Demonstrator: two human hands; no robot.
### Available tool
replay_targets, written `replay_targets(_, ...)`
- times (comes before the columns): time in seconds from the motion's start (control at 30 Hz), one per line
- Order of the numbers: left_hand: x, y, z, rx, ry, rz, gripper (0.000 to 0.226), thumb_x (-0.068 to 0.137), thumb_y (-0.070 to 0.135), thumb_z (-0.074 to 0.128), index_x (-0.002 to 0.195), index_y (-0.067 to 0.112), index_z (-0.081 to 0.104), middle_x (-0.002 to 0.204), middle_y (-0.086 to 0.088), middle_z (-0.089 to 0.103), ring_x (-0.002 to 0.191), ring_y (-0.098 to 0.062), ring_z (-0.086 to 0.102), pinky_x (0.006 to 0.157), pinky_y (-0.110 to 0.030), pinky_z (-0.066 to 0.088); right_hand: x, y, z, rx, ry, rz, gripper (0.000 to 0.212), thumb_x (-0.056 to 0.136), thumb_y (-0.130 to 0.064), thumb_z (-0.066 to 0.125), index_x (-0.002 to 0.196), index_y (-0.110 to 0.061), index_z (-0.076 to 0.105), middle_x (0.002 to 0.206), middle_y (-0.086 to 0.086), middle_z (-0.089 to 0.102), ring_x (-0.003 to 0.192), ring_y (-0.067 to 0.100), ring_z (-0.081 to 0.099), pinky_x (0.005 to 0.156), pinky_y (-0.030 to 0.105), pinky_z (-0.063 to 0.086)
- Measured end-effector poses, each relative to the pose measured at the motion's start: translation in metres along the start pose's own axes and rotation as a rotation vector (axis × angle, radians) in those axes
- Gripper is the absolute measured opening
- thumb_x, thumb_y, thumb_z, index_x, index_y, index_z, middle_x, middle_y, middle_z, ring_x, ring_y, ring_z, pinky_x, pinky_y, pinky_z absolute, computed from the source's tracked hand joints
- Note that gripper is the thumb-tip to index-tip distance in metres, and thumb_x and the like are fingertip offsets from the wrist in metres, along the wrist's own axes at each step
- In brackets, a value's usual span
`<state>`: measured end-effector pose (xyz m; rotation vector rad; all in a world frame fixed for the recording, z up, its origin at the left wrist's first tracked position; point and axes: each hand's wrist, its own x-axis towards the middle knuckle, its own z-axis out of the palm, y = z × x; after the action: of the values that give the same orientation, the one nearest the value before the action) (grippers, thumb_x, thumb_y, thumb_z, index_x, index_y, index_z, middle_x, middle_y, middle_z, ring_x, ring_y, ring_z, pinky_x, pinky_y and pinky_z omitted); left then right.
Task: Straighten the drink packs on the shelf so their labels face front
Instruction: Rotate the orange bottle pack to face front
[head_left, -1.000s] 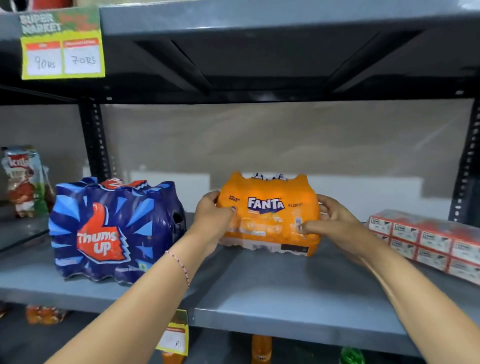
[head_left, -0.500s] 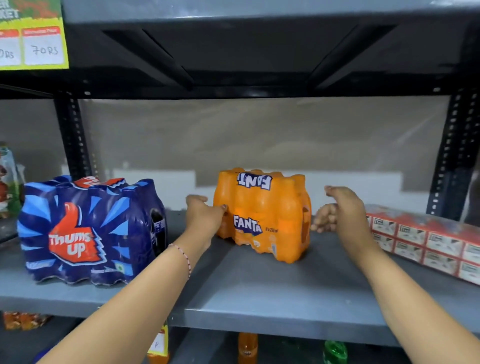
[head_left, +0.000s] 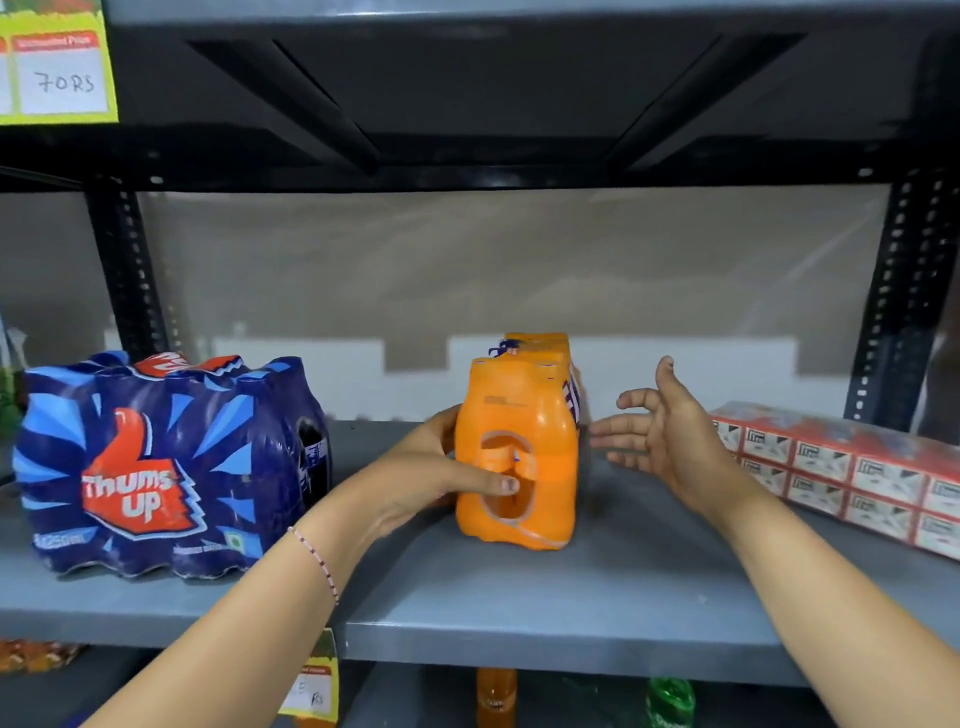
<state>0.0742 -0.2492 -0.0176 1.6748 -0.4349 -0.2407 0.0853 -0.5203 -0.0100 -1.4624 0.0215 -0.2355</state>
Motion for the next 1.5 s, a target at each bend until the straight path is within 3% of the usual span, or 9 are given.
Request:
replay_targets(0.1,0.001,-0.002,-0.013,-0.063,0.293,0.01,0.066,0.064,-0.01,0.088,0.122,0.011,0.065,0.111,-0.006,0.076,0.1,-0.026,0.074,0.087,-0.045,0.061,0.002,0.001,0.005,-0.031,0.062,-0.018,0.053,0.099,-0.063,0.031,0.098,-0.02,0.061,0.117,0.012,0.072,0.1,0.022,0.067,0.086,0.044,0.049)
replay_targets(0.23,0.016,-0.012,-0.019,0.046,0.677,0.018,0.013,0.089,0.003,0.071,0.092,0.01,0.06,0.092,-0.014,0.069,0.073,-0.024,0.065,0.078,-0.042,0.061,-0.003,0.001,0.009,-0.109,-0.036,-0.046,0.039,0.099,-0.056,0.044,0.109,-0.025,0.066,0.113,-0.003,0.072,0.103,0.011,0.064,0.095,0.044,0.045)
replay_targets(0.33,0.02,-0.003,-0.016,-0.06,0.568,-0.042,0.048,0.097,0.051,0.054,0.116,0.008,0.066,0.118,-0.015,0.073,0.104,-0.032,0.071,0.1,-0.049,0.054,-0.007,0.003,0.014,-0.255,-0.07,-0.084,0.042,0.095,-0.044,0.061,0.127,-0.017,0.055,0.118,-0.001,0.069,0.095,0.009,0.068,0.076,0.031,0.055)
replay_targets(0.43,0.015,0.005,-0.013,0.021,0.376,-0.107,0.107,0.066,0.09,0.053,0.143,0.014,0.051,0.136,-0.003,0.064,0.124,-0.03,0.062,0.109,-0.049,0.045,-0.009,0.007,0.015,-0.397,-0.102,-0.078,0.018,0.095,-0.033,0.065,0.109,-0.027,0.055,0.113,-0.001,0.066,0.084,0.002,0.063,0.065,0.021,0.05)
replay_targets(0.7,-0.01,0.0,-0.008,0.314,0.319,-0.028,0.048,0.096,0.063,0.042,0.126,0.026,0.042,0.125,0.003,0.059,0.106,-0.02,0.061,0.09,-0.037,0.048,-0.04,-0.001,-0.001,-0.636,-0.129,-0.109,0.019,0.092,-0.052,0.06,0.093,-0.035,0.066,0.102,-0.01,0.073,0.095,0.006,0.068,0.079,0.029,0.052)
replay_targets(0.83,-0.039,-0.003,-0.005,0.337,0.322,0.0,0.041,0.095,0.064,0.039,0.127,0.038,0.039,0.123,0.009,0.059,0.109,-0.02,0.061,0.096,-0.036,0.045,-0.074,0.004,-0.007,-0.706,-0.05,-0.171,0.059,0.075,-0.075,0.062,0.114,-0.031,0.07,0.111,-0.008,0.077,0.098,0.015,0.073,0.092,0.042,0.057)
replay_targets(1.3,-0.083,-0.003,0.003,0.402,0.365,0.033,0.063,0.08,0.081,0.032,0.129,0.042,0.036,0.104,0.03,0.052,0.099,-0.007,0.057,0.088,-0.028,0.043,-0.141,0.003,0.0,-0.913,0.069,-0.333,0.062,0.068,-0.083,0.046,0.093,-0.029,0.063,0.085,-0.014,0.072,0.076,0.001,0.066,0.061,0.019,0.048)
replay_targets(1.43,-0.087,-0.002,0.014,0.361,0.429,0.045,0.057,0.08,0.071,0.034,0.127,0.039,0.04,0.1,0.03,0.052,0.091,0.0,0.056,0.091,-0.03,0.039,-0.137,0.001,-0.013,-0.753,-0.007,-0.299,0.058,0.069,-0.08,0.055,0.089,-0.028,0.07,0.081,-0.012,0.075,0.072,-0.002,0.068,0.065,0.022,0.05)
replay_targets(1.5,-0.089,0.001,0.018,0.329,0.449,0.052,0.056,0.081,0.07,0.035,0.127,0.038,0.041,0.1,0.027,0.053,0.088,0.003,0.053,0.092,-0.032,0.038,-0.125,-0.005,-0.044,-0.793,0.187,-0.413,0.05,0.079,-0.075,0.054,0.09,-0.03,0.072,0.087,-0.01,0.076,0.08,0.004,0.068,0.071,0.031,0.053)
